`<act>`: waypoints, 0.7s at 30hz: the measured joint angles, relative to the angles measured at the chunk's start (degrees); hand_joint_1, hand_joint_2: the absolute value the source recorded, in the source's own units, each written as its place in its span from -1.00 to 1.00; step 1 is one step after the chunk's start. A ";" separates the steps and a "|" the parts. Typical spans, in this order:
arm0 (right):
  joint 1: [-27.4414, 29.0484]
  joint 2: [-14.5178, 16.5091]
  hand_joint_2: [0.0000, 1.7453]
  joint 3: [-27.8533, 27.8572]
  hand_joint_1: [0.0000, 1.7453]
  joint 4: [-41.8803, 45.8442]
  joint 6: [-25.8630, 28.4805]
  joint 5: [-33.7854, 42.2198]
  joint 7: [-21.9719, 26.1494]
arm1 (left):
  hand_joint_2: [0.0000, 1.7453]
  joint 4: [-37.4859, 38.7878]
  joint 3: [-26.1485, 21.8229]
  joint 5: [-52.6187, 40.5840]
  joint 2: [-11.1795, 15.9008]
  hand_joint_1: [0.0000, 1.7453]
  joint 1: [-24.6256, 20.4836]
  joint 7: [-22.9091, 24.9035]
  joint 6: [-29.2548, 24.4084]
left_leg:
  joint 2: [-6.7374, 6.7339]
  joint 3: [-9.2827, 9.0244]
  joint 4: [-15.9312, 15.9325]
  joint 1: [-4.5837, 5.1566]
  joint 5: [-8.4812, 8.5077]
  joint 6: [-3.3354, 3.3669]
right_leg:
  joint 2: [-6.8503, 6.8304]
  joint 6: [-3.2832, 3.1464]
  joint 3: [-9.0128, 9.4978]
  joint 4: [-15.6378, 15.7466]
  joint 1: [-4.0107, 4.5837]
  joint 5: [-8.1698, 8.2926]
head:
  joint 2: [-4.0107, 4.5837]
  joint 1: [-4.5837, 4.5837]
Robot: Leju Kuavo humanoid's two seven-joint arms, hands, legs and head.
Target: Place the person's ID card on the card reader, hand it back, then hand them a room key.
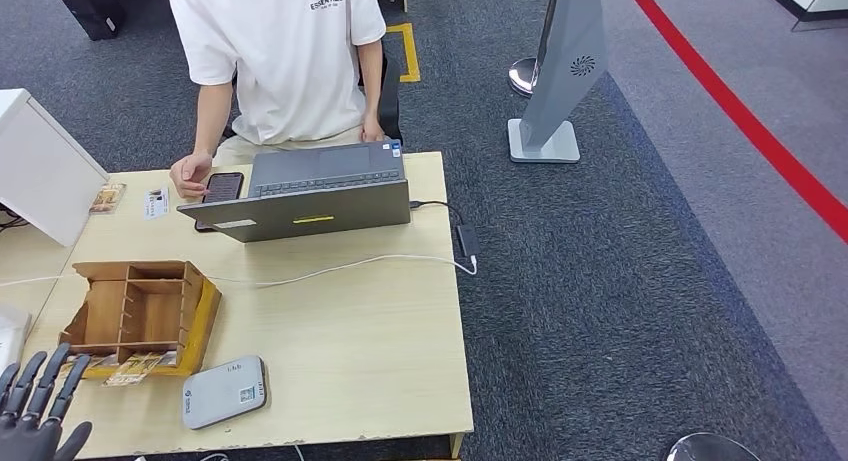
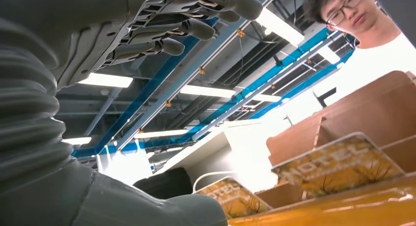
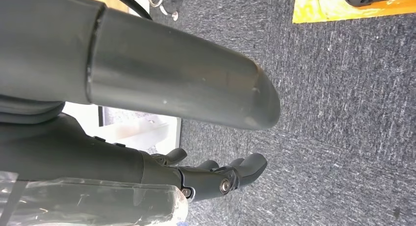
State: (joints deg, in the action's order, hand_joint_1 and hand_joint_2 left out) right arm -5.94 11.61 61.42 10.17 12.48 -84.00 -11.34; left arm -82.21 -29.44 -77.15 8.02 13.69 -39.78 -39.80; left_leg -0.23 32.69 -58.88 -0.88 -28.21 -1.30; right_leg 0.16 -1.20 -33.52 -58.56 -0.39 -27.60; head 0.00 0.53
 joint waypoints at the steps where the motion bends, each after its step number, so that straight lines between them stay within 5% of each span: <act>1: 0.00 0.00 -1.00 0.00 -1.00 -0.01 0.00 -0.01 -0.01 | 1.00 0.43 -0.16 -0.01 -0.01 -1.00 -0.11 0.00 0.00 | 0.00 0.00 0.00 0.00 0.00 0.00 | 0.00 0.00 0.00 0.00 0.00 0.00 | 0.00 0.00; 21: -0.01 0.00 -1.00 -0.02 -1.00 -0.01 -0.07 -0.97 0.13 | 1.00 2.50 -0.16 -0.84 -2.20 -1.00 -2.35 -0.18 -0.02 | -0.01 -0.03 0.00 0.00 0.00 0.00 | 0.01 0.00 -0.01 0.00 0.00 0.00 | 0.00 0.00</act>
State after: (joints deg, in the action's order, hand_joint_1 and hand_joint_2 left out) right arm -5.95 11.61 61.40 10.16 12.41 -84.97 -11.21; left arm -79.71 -29.60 -77.99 5.83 11.34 -39.96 -39.82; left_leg -0.24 32.67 -58.88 -0.88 -28.21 -1.30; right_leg 0.17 -1.20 -33.53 -58.56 -0.39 -27.60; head 0.00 0.53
